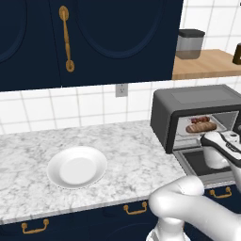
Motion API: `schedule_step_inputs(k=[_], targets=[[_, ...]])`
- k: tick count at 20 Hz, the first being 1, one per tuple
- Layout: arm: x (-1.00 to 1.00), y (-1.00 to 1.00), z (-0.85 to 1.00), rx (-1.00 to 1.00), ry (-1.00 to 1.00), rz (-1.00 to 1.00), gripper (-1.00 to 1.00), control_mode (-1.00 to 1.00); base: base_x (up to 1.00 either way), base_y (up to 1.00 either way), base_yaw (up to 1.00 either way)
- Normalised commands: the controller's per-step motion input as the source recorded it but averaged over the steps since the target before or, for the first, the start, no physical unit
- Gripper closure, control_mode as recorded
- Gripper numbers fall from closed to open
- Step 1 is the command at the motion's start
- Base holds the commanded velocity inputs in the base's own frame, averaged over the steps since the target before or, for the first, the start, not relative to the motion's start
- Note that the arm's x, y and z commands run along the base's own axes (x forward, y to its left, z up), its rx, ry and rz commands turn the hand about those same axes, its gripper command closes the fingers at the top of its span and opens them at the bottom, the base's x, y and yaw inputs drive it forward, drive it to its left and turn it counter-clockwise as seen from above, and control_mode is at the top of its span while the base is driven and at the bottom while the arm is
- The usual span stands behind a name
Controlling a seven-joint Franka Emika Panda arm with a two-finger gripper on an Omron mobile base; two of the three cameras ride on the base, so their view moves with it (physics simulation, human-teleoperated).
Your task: Pick up the kebab skewer and baguette bread, and place them inside the toaster oven. Close the toaster oven door and start by setting the timer.
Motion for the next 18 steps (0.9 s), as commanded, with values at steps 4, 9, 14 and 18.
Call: schedule_step_inputs(k=[4,9,14,18], targets=[[0.34,0.0,0.02,0.0,0.03,0.0,-1.0,-1.0,0.0,0.0,0.0],[0.24,0.0,0.02,0.0,0.03,0.0,-1.0,-1.0,0.0,0.0,0.0],[0.23,0.04,0.01,0.0,0.05,0.0,-1.0,-1.0,0.0,0.0,0.0],[0.29,0.06,0.02,0.0,0.05,0.0,-1.0,-1.0,0.0,0.0,0.0]])
